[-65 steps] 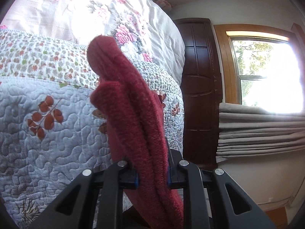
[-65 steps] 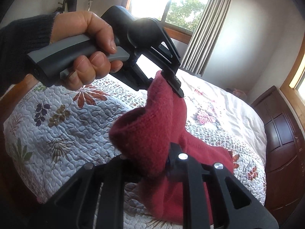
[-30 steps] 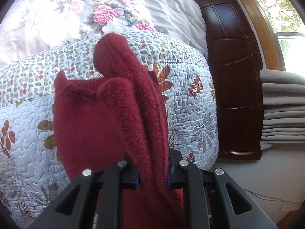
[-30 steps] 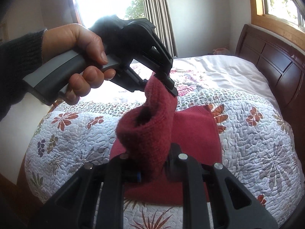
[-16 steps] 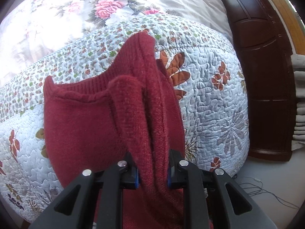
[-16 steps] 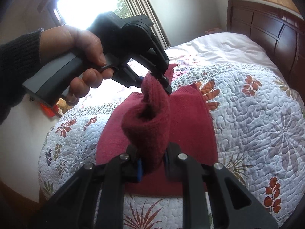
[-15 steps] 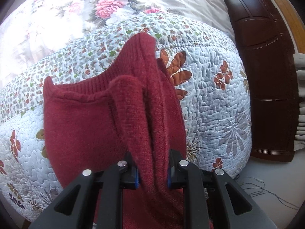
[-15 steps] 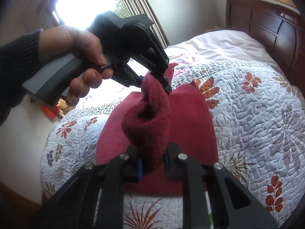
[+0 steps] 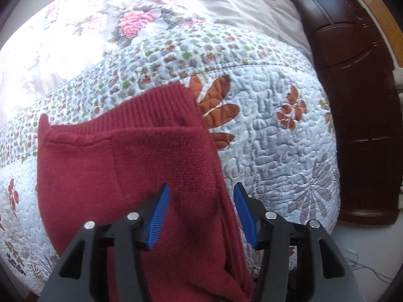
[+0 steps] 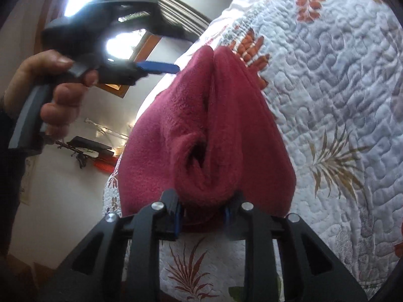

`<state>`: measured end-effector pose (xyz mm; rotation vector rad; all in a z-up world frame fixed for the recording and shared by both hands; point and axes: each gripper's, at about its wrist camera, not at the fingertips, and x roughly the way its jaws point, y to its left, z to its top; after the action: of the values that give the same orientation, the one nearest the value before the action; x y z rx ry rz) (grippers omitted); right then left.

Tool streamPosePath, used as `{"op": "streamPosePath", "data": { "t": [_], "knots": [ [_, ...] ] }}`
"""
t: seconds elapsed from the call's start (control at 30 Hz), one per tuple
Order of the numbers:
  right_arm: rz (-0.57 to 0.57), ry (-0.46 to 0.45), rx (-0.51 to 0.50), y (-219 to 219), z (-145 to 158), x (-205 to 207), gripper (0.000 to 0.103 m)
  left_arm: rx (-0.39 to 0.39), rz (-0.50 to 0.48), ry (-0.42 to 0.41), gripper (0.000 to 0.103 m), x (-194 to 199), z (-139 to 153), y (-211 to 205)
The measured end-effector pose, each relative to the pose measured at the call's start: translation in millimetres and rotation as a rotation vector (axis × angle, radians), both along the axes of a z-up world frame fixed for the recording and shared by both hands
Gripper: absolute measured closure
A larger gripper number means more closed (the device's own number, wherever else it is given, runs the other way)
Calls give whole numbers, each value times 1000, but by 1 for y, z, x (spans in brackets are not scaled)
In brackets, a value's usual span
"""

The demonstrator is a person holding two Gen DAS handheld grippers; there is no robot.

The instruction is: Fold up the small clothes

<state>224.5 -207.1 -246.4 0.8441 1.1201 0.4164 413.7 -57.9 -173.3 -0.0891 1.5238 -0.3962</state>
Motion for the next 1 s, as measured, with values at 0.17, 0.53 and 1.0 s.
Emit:
{"op": "streamPosePath", "data": {
  "t": [0.17,0.53,1.0],
  "knots": [
    [22,53,136,-24,-24,-6,64,-80,-36,-134,26,-25,48,33],
    [229,32,217,-37,-19,33,20,-162,-165,-234,21,-157,52,104],
    [223,52,285,-56,-6,29,91,-345,-131,-175,21,-159,43,99]
  ]
}}
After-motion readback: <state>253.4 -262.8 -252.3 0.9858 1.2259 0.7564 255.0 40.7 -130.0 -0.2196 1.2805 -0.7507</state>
